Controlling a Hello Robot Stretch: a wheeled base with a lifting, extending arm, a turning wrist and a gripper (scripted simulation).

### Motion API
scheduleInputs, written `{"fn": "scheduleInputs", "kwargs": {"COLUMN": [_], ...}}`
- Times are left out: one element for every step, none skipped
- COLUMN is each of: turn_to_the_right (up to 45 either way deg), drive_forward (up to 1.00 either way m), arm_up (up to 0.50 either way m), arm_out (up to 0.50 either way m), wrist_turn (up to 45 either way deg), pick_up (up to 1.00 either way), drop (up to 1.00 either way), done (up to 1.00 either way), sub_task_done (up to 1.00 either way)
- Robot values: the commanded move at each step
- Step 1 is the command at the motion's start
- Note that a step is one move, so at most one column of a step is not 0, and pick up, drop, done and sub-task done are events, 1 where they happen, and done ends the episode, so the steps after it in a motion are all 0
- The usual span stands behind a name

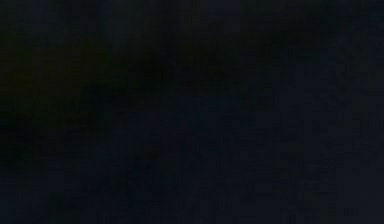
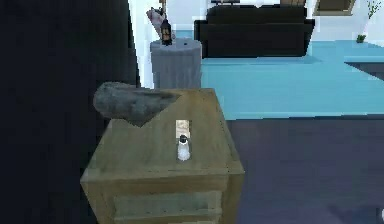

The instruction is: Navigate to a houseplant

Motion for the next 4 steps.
{"fn": "scheduleInputs", "kwargs": {"turn_to_the_right": [-45.0, -45.0, -6.0, 0.0], "drive_forward": [0.00, 0.00, 0.00, 0.60], "arm_up": [0.00, 0.00, 0.00, 0.00], "arm_out": [0.00, 0.00, 0.00, 0.00], "wrist_turn": [0.0, 0.0, 0.0, 0.0], "pick_up": [0.00, 0.00, 0.00, 0.00], "drop": [0.00, 0.00, 0.00, 0.00], "done": [0.00, 0.00, 0.00, 0.00], "sub_task_done": [0.00, 0.00, 0.00, 0.00]}}
